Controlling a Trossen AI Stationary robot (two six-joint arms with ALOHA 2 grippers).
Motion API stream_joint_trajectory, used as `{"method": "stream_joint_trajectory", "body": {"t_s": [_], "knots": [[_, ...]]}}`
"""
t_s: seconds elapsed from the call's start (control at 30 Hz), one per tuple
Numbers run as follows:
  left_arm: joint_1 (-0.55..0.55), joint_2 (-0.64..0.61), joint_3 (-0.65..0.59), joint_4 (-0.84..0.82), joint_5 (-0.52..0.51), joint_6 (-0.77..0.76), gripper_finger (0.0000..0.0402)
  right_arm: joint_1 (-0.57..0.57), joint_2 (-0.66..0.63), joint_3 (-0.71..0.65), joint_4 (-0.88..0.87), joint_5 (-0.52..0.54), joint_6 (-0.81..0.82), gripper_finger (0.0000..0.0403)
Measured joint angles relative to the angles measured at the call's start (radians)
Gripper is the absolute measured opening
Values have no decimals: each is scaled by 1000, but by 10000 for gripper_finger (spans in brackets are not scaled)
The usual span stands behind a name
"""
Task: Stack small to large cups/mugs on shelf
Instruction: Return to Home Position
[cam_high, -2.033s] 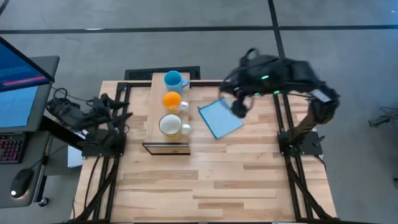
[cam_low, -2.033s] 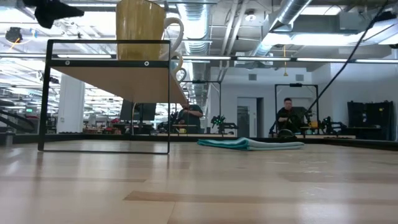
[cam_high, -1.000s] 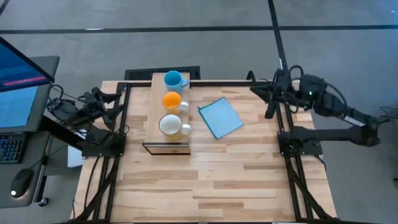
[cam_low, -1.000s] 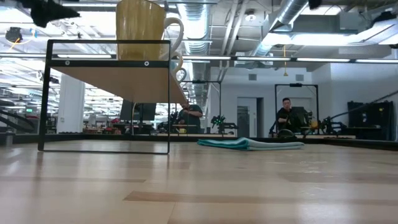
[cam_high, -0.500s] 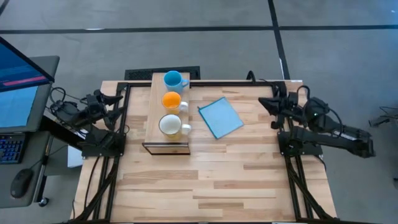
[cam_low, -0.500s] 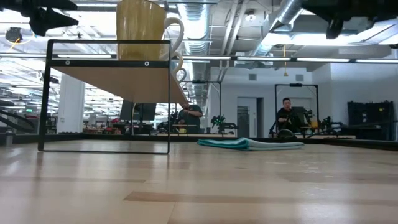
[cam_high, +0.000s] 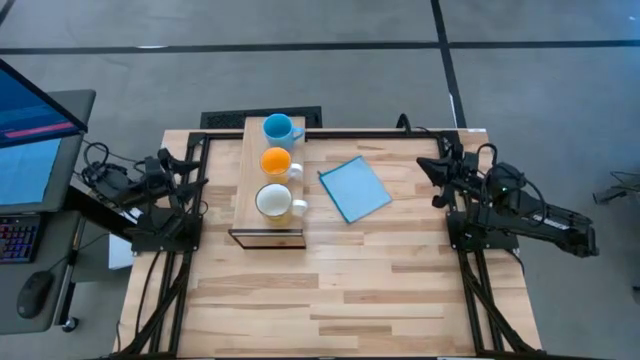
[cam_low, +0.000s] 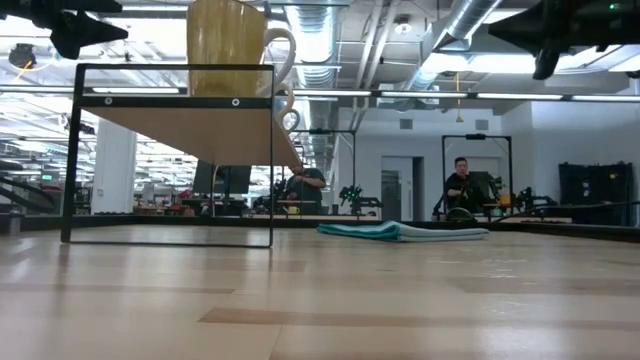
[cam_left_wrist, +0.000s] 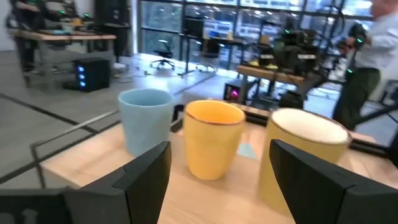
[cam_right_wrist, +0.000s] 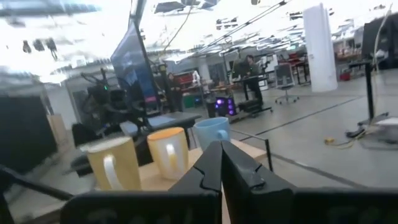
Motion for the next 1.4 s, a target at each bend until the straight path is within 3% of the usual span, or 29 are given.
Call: {"method": "stream_joint_trajectory", "body": {"t_s": [0.13,0.3,0.43,0.57,0.73,0.9,1.1,1.27,1.4], "knots": [[0,0,-15,29,16,-6,265,0,0,0,-3,0,-77,27],[0,0,-108,69,26,-93,265,0,0,0,-10,28,-30,19],[0,-1,-195,162,-75,-104,265,-5,-1,0,-10,28,-30,17],[2,-1,-204,169,-165,-85,265,-42,-1,0,-11,29,-30,20],[22,-1,-220,159,-177,-100,265,-112,-1,0,-11,26,-31,22],[61,-1,-303,303,-258,-84,265,-162,-1,0,-7,22,-30,21],[170,0,-365,389,-280,-80,265,-187,-1,0,-4,-20,-31,27],[326,1,-391,472,-275,-18,265,-199,-1,0,-4,-57,-35,27],[475,2,-418,578,-135,98,265,-202,-1,0,-5,-58,-38,25]]}}
